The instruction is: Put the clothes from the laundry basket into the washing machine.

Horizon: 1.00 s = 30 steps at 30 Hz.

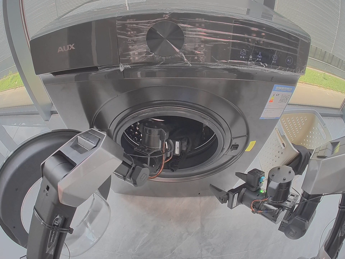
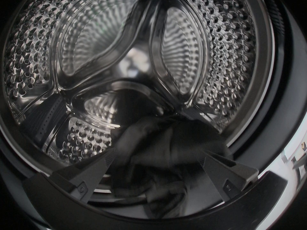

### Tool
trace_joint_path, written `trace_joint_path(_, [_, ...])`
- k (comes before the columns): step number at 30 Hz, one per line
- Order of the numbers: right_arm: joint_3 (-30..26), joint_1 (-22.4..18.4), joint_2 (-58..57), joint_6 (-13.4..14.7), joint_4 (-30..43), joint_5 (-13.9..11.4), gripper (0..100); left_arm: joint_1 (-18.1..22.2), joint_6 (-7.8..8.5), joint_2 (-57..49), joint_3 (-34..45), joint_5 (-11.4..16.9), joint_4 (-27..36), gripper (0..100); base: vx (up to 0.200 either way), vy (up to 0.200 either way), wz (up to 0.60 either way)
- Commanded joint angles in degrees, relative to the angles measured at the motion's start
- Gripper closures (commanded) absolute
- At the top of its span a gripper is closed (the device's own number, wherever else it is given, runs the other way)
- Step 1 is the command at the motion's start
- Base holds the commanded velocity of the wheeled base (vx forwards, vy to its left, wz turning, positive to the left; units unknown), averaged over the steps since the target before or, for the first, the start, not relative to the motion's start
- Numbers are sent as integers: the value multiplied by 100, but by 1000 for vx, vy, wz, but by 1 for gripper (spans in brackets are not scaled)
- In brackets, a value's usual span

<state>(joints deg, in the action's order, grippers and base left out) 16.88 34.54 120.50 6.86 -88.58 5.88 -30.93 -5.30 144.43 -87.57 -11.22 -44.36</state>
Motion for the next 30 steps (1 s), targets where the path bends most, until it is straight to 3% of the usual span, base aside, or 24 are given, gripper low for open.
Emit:
trace_joint_path(1, [-1,9,-9,-1,-10,1,0,-63,82,-460,618,76,130,0,0,0,0])
trace_joint_path(6, [-1,18,8,-1,-2,1,0,-54,170,-293,864,260,138,0,0,0,0])
trace_joint_path(23, [-1,27,8,-1,-2,1,0,-10,249,560,196,260,15,0,0,0,0])
trace_joint_path(24, [8,27,-1,-1,-2,1,0,-10,249,568,152,260,15,100,0,0,0])
trace_joint_path(30, [8,27,8,-1,-2,1,0,-1,231,603,20,243,-20,100,0,0,0])
